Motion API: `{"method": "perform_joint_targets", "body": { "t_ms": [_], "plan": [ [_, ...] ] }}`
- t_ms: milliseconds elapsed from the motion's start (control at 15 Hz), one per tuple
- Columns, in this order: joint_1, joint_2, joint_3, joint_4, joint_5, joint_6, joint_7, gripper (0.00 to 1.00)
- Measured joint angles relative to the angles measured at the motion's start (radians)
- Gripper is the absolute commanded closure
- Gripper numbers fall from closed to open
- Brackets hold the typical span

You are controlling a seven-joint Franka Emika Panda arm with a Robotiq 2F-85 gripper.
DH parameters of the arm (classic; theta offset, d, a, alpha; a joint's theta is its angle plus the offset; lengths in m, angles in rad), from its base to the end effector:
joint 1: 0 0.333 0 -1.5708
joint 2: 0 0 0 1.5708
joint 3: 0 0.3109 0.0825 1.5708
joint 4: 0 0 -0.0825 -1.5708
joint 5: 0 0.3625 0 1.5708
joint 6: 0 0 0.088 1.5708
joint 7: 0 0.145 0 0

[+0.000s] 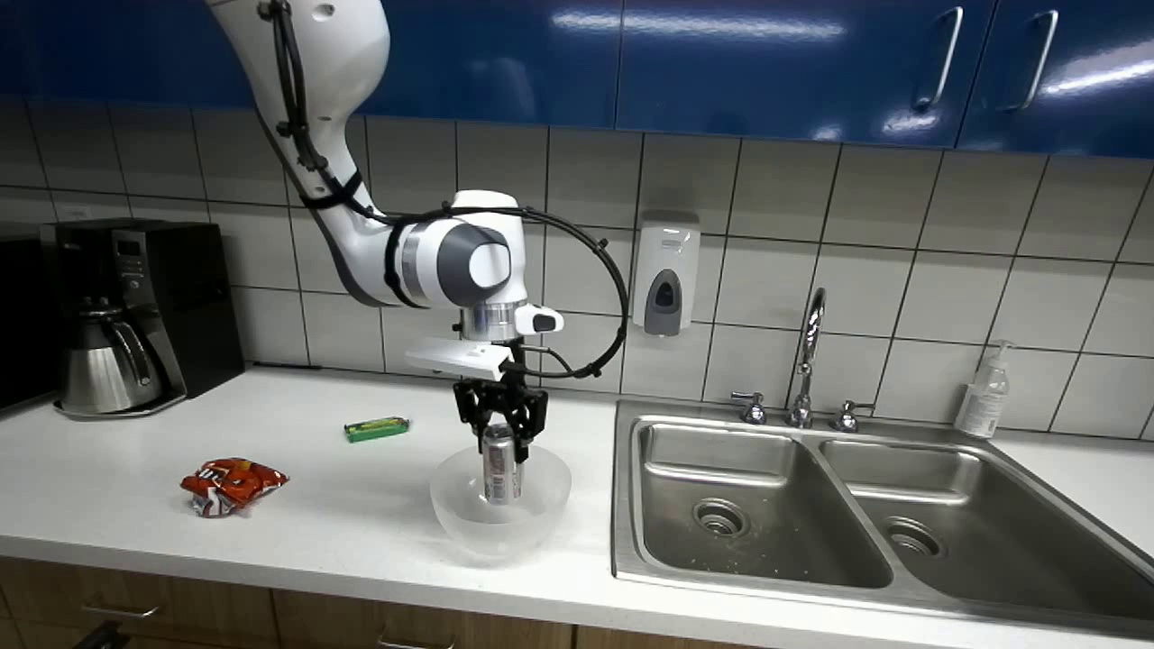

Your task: Put the can in the bowl

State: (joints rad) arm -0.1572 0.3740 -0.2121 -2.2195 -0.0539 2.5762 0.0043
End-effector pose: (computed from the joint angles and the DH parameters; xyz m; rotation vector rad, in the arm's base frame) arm 0.4988 -0.1974 0.1839 3.0019 -0.4752 -0.0451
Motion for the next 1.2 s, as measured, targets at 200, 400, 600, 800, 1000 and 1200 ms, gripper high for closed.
{"method": "perform_joint_targets", "body": {
  "t_ms": [200, 400, 600, 800, 1000, 1200],
  "plan": [
    [0.000, 0.043, 0.000, 0.002, 0.000, 0.045, 0.009, 0.62],
    [0.000, 0.070, 0.000, 0.006, 0.000, 0.067, 0.012, 0.62],
    [0.000, 0.086, 0.000, 0.007, 0.000, 0.087, 0.012, 0.62],
    [0.000, 0.100, 0.001, 0.011, 0.001, 0.103, 0.012, 0.62],
    [0.000, 0.112, 0.002, 0.017, 0.001, 0.113, 0.012, 0.11],
    [0.000, 0.115, 0.002, 0.020, 0.001, 0.113, 0.012, 0.00]
  ]
}}
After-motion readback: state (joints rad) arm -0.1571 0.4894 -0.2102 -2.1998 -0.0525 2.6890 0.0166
